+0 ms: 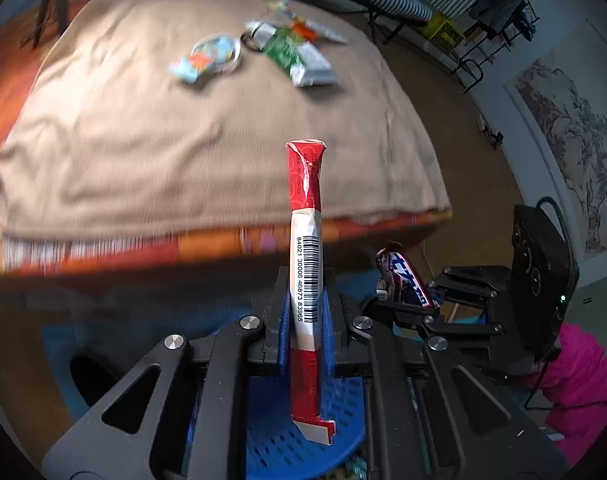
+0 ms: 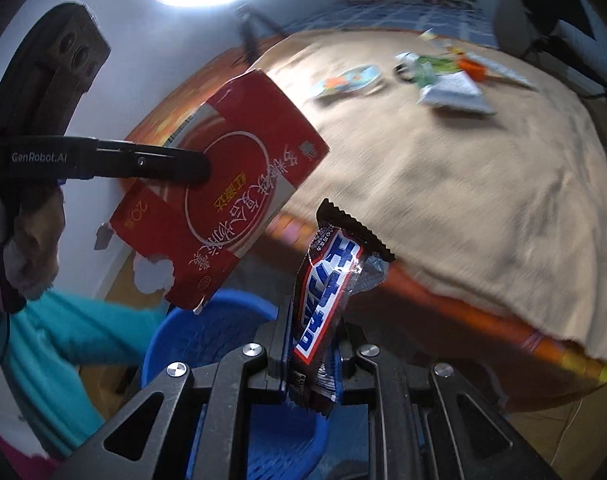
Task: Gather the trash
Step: 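Carry the box and wrapper over the blue basket and open both tools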
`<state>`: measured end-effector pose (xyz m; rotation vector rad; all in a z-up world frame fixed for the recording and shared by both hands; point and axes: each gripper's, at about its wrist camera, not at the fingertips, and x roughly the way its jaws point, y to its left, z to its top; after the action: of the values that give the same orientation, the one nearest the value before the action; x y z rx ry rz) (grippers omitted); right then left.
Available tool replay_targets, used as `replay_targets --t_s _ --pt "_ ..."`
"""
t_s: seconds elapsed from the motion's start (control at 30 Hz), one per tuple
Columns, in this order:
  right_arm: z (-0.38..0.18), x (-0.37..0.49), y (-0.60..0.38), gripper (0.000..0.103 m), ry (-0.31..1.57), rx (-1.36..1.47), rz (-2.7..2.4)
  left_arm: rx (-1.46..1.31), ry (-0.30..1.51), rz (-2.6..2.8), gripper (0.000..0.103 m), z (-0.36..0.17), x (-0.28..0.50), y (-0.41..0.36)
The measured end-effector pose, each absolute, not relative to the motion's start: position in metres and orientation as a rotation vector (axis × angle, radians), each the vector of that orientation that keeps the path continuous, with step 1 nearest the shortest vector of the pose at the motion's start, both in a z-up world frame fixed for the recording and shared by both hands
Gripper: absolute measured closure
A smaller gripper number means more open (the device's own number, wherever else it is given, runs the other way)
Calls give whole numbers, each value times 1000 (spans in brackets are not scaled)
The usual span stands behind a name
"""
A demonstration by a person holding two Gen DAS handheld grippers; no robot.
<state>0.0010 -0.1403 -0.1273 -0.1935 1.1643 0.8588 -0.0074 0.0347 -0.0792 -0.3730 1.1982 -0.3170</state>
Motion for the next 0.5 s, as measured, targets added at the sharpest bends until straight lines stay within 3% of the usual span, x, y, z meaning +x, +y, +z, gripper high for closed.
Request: replay_targets --t_s 0.5 --pt "-187 -63 -121 89 1340 -299 952 -292 1339 -342 91 -134 -75 8"
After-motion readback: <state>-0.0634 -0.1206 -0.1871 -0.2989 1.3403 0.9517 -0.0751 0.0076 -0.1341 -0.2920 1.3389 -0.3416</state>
